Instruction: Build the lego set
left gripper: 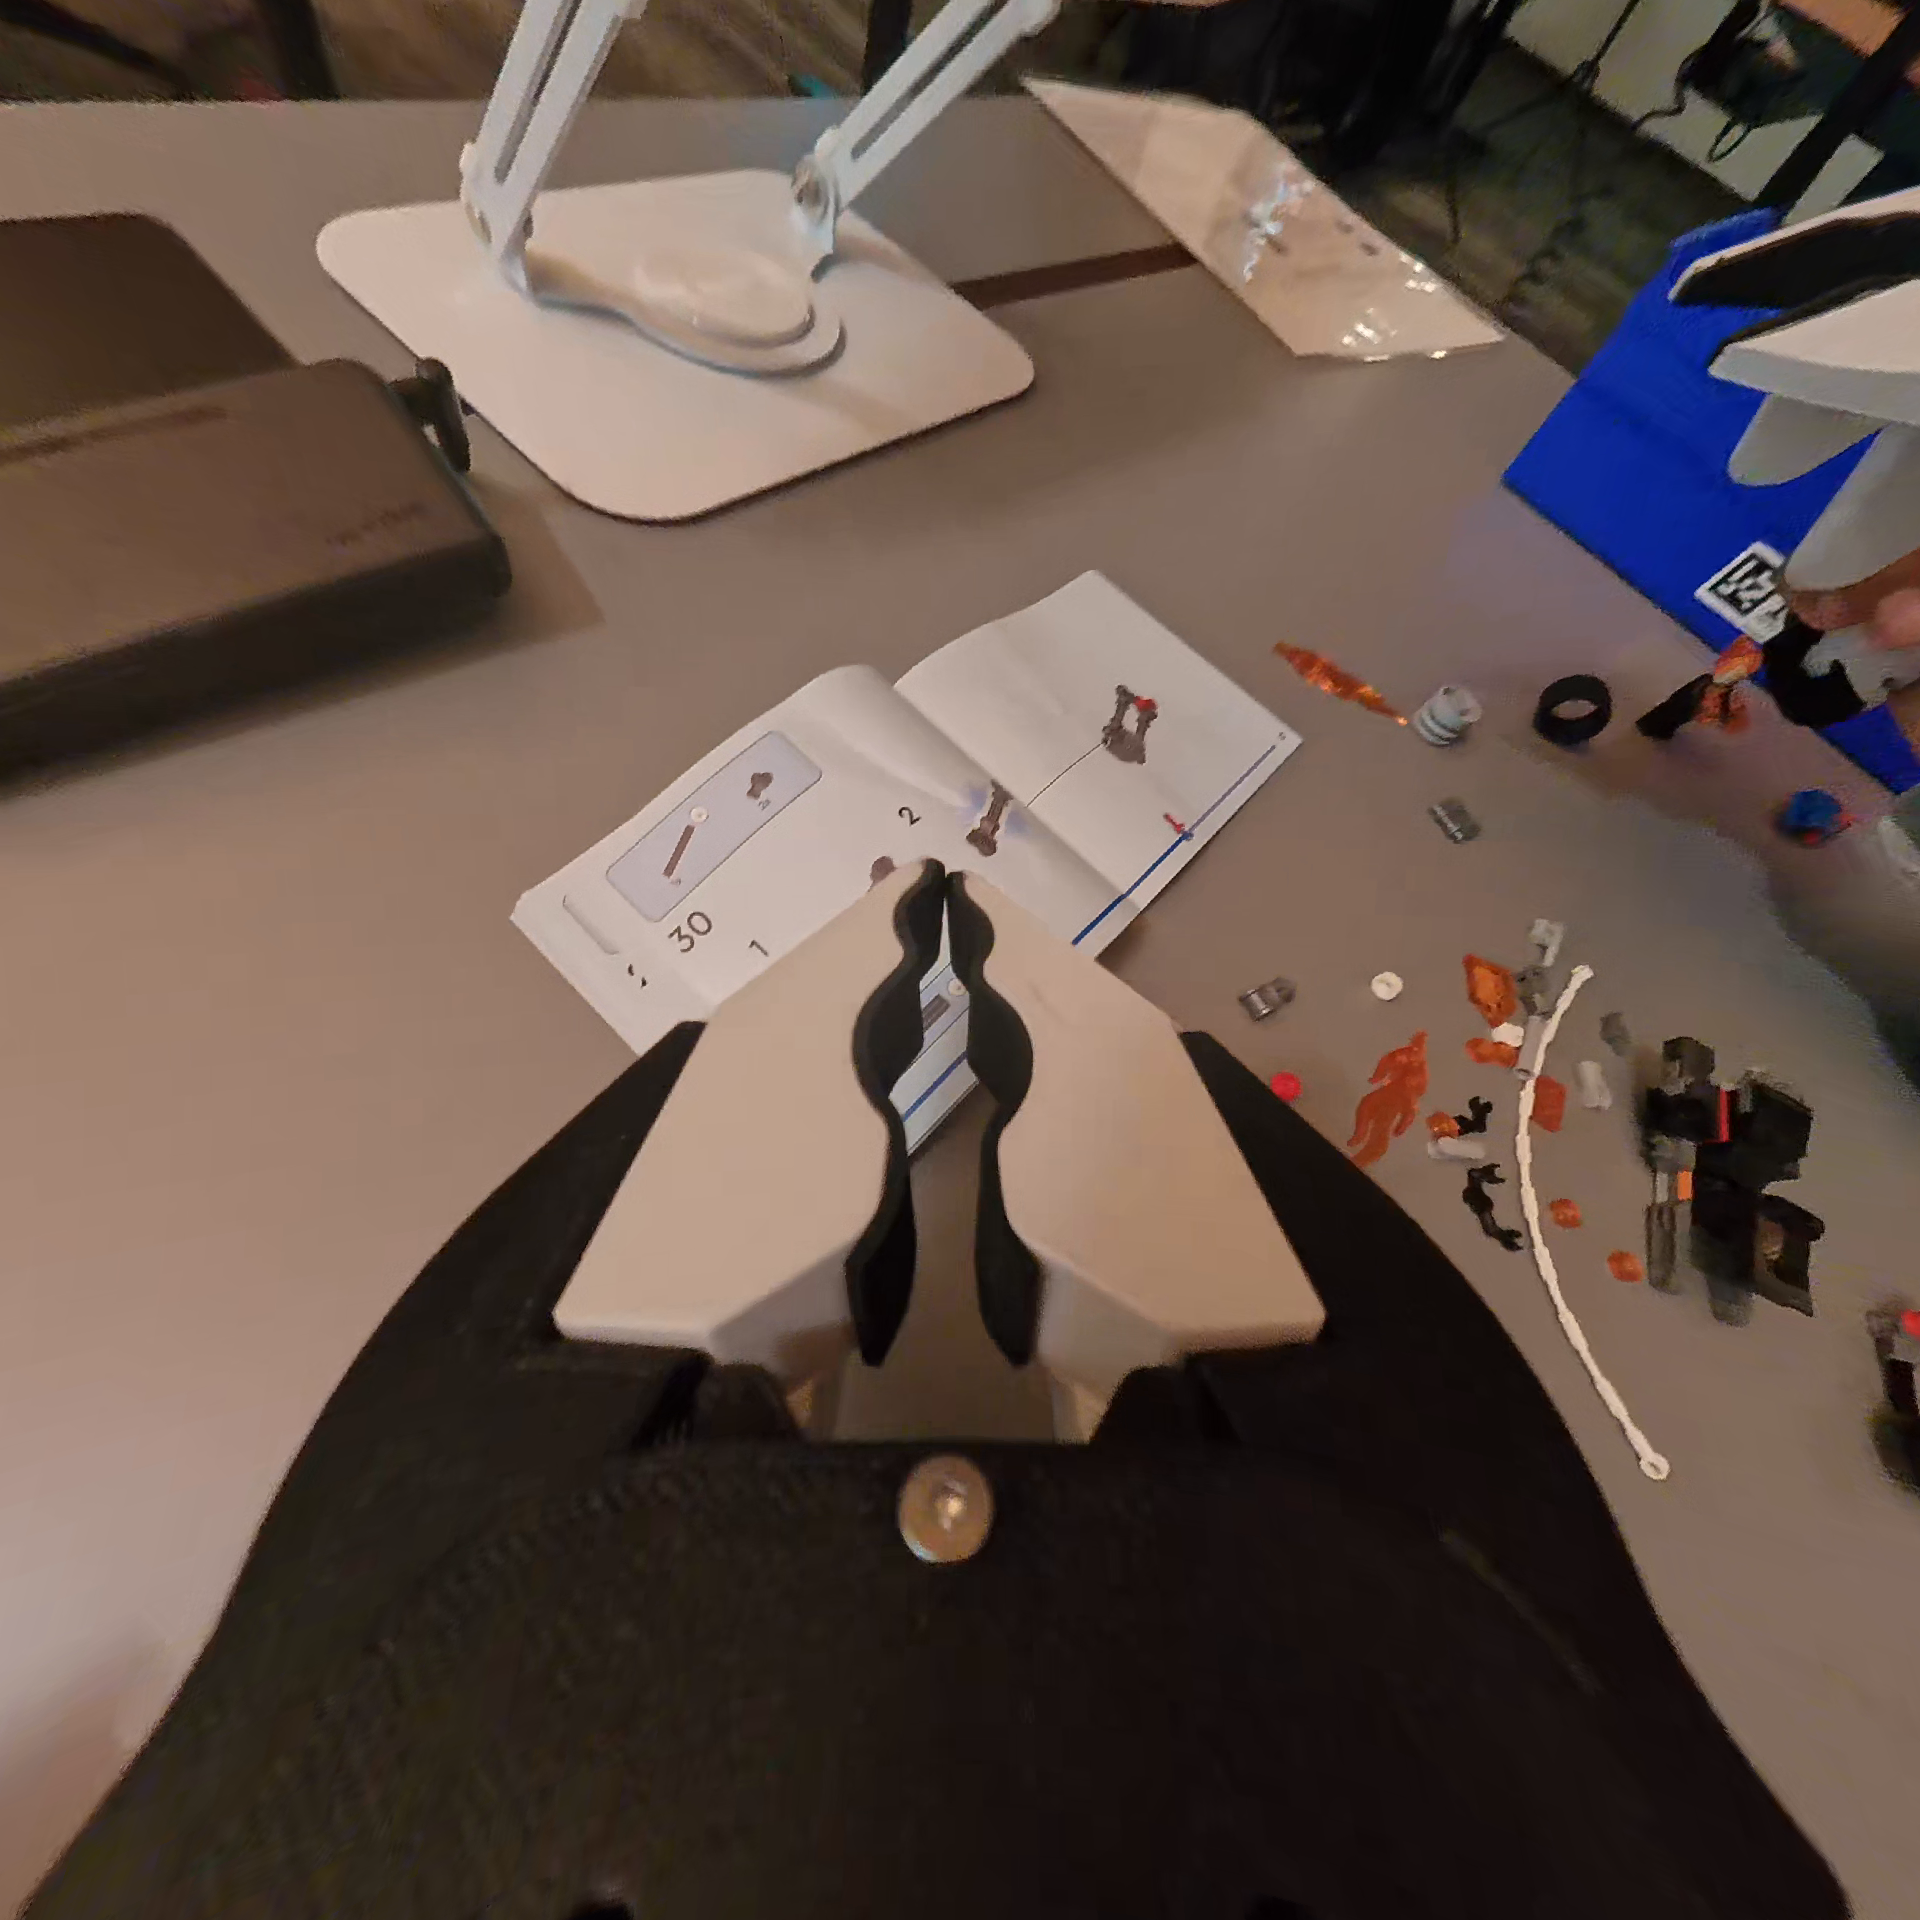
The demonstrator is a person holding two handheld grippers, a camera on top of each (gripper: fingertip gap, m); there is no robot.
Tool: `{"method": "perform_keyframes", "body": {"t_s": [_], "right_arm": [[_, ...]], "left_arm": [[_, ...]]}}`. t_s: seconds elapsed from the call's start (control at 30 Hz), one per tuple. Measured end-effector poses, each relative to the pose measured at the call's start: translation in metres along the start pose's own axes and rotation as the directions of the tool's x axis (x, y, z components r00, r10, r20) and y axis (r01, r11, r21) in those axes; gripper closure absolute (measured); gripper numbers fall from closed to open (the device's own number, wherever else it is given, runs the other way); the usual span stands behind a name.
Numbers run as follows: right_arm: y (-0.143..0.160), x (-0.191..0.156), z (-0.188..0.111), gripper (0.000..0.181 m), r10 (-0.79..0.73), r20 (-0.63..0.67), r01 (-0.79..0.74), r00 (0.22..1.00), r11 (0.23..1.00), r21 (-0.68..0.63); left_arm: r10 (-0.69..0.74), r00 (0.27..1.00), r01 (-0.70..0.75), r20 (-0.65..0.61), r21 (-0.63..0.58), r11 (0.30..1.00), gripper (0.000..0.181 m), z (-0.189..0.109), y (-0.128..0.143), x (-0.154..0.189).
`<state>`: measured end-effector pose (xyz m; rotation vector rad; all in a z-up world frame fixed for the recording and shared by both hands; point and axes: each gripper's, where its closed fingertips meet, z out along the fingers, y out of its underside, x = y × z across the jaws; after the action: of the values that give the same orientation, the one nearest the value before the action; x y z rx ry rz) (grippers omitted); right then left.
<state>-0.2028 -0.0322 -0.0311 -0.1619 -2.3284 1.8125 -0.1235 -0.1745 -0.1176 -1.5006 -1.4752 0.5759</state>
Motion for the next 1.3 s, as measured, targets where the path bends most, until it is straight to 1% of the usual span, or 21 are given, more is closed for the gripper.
{"method": "perform_keyframes", "body": {"t_s": [0.07,0.1,0.13,0.17,0.2,0.23,0.27,0.33,0.37,0.43,0.47,0.5,0.63,0.77,0.9,1.0,1.17,1.23,1.3], "right_arm": [[-0.003,0.004,-0.012,0.162,0.017,0.004,-0.017,1.0,0.999,0.03],[-0.005,0.0,-0.018,0.164,0.017,0.05,-0.02,0.999,0.999,0.05],[-0.006,-0.014,-0.024,0.169,0.01,0.147,-0.021,0.989,0.997,0.074],[-0.006,-0.032,-0.032,0.17,0.009,0.273,-0.034,0.962,0.996,0.084],[-0.001,-0.052,-0.039,0.17,0.021,0.396,-0.049,0.918,0.997,0.06],[0.009,-0.069,-0.046,0.168,0.036,0.492,-0.046,0.87,0.999,0.007],[0.023,-0.082,-0.052,0.167,0.043,0.554,-0.014,0.832,0.998,-0.056],[0.065,-0.098,-0.053,0.169,0.005,0.599,0.12,0.801,0.978,-0.17],[0.089,-0.099,-0.05,0.168,-0.016,0.595,0.199,0.804,0.949,-0.243],[0.13,-0.092,-0.044,0.163,-0.045,0.548,0.313,0.835,0.859,-0.406],[0.14,-0.091,-0.043,0.163,-0.057,0.537,0.34,0.842,0.829,-0.444],[0.143,-0.092,-0.042,0.162,-0.058,0.536,0.347,0.842,0.819,-0.456],[0.14,-0.091,-0.042,0.163,-0.035,0.528,0.315,0.849,0.834,-0.452],[0.146,-0.088,-0.042,0.165,-0.03,0.517,0.312,0.856,0.826,-0.469],[0.146,-0.093,-0.041,0.165,-0.017,0.528,0.308,0.849,0.829,-0.468],[0.147,-0.094,-0.04,0.176,-0.025,0.529,0.315,0.848,0.827,-0.465],[0.141,-0.091,-0.039,0.176,-0.045,0.516,0.314,0.856,0.838,-0.447],[0.132,-0.087,-0.037,0.176,-0.08,0.496,0.314,0.864,0.858,-0.408],[0.118,-0.08,-0.033,0.176,-0.149,0.457,0.327,0.877,0.881,-0.341]], "left_arm": [[0.004,1.0,-0.003,-0.019,0.023,1.0,0.181,0.0,-0.003,0.004],[0.003,1.0,-0.003,-0.025,0.032,0.999,0.181,0.0,-0.004,0.005],[-0.001,1.0,0.002,-0.025,0.035,0.999,0.181,0.001,-0.004,0.005],[-0.005,1.0,0.006,-0.03,0.036,0.999,0.181,0.002,-0.004,0.007],[-0.007,0.999,0.009,-0.039,0.037,0.999,0.181,0.004,-0.004,0.008],[-0.011,0.999,0.013,-0.046,0.038,0.999,0.181,0.005,-0.003,0.01],[-0.016,0.998,0.018,-0.053,0.041,0.999,0.181,0.005,-0.003,0.011],[-0.025,0.997,0.028,-0.072,0.047,0.999,0.181,0.006,-0.004,0.015],[-0.029,0.996,0.033,-0.083,0.049,0.998,0.181,0.007,-0.004,0.017],[-0.033,0.994,0.039,-0.101,0.052,0.998,0.181,0.007,-0.005,0.021],[-0.033,0.994,0.038,-0.104,0.053,0.998,0.181,0.007,-0.005,0.022],[-0.032,0.994,0.037,-0.105,0.053,0.998,0.181,0.008,-0.005,0.023],[-0.029,0.994,0.036,-0.106,0.058,0.998,0.181,0.007,-0.006,0.023],[-0.039,0.992,0.048,-0.117,0.074,0.996,0.181,0.005,-0.009,0.023],[-0.052,0.991,0.063,-0.127,0.088,0.994,0.181,0.002,-0.011,0.022],[-0.058,0.989,0.071,-0.136,0.09,0.993,0.181,0.002,-0.012,0.023],[-0.05,0.987,0.065,-0.155,0.099,0.993,0.181,0.001,-0.014,0.03],[-0.046,0.98,0.068,-0.195,0.108,0.992,0.179,0.001,-0.017,0.04],[-0.059,0.956,0.097,-0.286,0.121,0.988,0.175,0.001,-0.02,0.059]]}}
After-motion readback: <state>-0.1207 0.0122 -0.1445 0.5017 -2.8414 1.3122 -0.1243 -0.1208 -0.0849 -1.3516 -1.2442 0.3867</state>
